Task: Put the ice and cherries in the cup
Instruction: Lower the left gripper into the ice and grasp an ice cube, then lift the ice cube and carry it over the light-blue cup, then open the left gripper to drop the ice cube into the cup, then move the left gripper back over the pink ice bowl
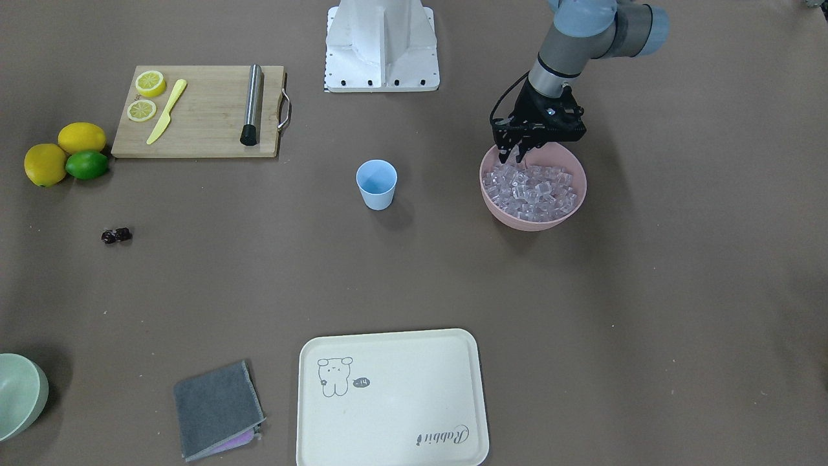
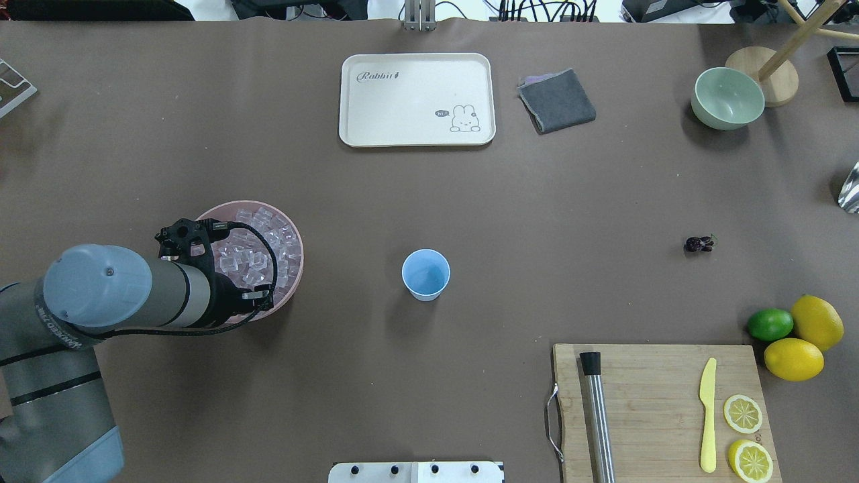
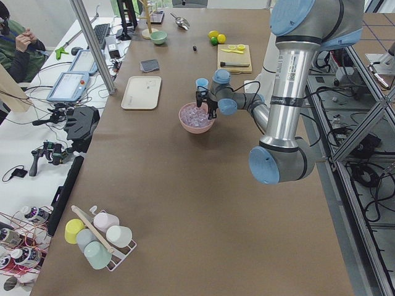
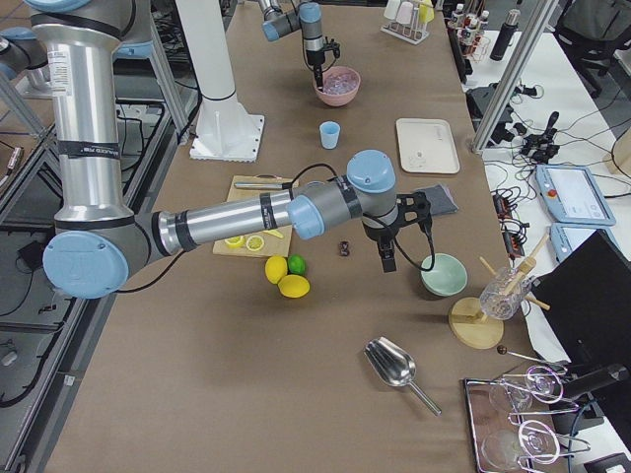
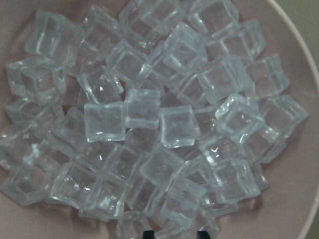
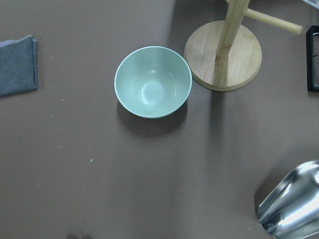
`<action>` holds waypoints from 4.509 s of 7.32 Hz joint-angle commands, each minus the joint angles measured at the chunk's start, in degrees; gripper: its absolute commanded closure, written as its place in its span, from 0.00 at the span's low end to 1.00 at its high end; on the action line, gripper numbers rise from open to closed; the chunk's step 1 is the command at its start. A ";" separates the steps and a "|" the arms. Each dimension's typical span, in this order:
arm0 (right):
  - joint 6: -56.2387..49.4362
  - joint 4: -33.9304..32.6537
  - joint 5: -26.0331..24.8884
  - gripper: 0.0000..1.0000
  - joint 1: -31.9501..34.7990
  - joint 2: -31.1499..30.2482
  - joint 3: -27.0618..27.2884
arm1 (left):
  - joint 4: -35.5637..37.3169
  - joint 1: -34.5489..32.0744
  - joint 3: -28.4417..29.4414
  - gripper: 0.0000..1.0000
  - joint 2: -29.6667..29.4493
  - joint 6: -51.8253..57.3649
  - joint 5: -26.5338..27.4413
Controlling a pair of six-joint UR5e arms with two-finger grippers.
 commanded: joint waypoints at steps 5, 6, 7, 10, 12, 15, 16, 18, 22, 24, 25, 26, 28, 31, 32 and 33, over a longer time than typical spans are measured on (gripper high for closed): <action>0.00 0.00 -0.09 0.00 -0.11 0.00 0.03 | -0.09 -7.22 -3.11 1.00 -0.43 3.78 -3.82; 0.00 0.00 -0.09 0.00 -0.11 0.00 0.03 | -0.09 -8.10 -3.11 1.00 -3.83 3.61 -3.65; 0.00 0.00 -0.09 0.00 -0.20 0.00 0.03 | 0.00 -8.11 -2.59 1.00 -7.43 3.26 -3.74; -0.09 0.00 -0.09 0.00 -0.20 0.00 0.20 | -0.18 -7.41 4.76 1.00 -19.29 -6.20 -1.56; -0.09 0.00 -0.09 0.00 -0.20 0.00 0.38 | -0.26 -1.19 8.91 1.00 -24.06 -9.21 6.24; -0.09 0.00 -0.09 0.00 -0.20 0.00 0.38 | -0.44 4.89 11.65 1.00 -26.63 -13.61 13.03; -0.09 0.00 -0.09 0.00 -0.20 0.00 0.47 | -0.44 5.16 13.22 1.00 -27.41 -14.14 13.40; -0.09 0.00 -0.09 0.00 -0.20 -0.08 0.47 | -0.44 5.86 14.73 1.00 -28.82 -14.15 14.27; -0.09 0.00 -0.09 0.00 -0.20 -0.08 0.47 | -0.35 5.87 14.03 0.02 -28.21 -11.97 14.37; -0.09 0.00 -0.09 0.00 -0.20 -0.08 0.38 | 0.52 5.61 6.78 0.01 -21.67 -4.51 13.84; 0.00 0.00 -0.09 0.00 -0.28 -0.08 0.38 | 1.57 5.43 1.51 0.01 -17.71 -1.35 13.75; -0.09 0.00 -0.18 0.00 -0.37 0.00 0.29 | 5.85 5.17 -3.24 0.01 -14.97 1.90 13.23; -0.09 0.00 -0.09 0.00 -0.37 0.00 0.20 | 14.73 -4.36 -5.48 0.01 -14.33 6.39 1.07; 0.00 0.00 0.00 0.00 -0.55 -0.08 0.20 | 14.50 -9.07 -5.58 0.01 -5.38 18.81 -5.15; 0.00 0.00 0.00 0.00 -0.55 -0.08 0.20 | 14.33 -9.07 -4.09 0.01 -5.36 18.64 -5.06; 0.09 0.00 0.00 0.00 -0.55 -0.08 0.29 | 13.11 -8.38 -3.03 0.02 -5.27 16.89 -4.97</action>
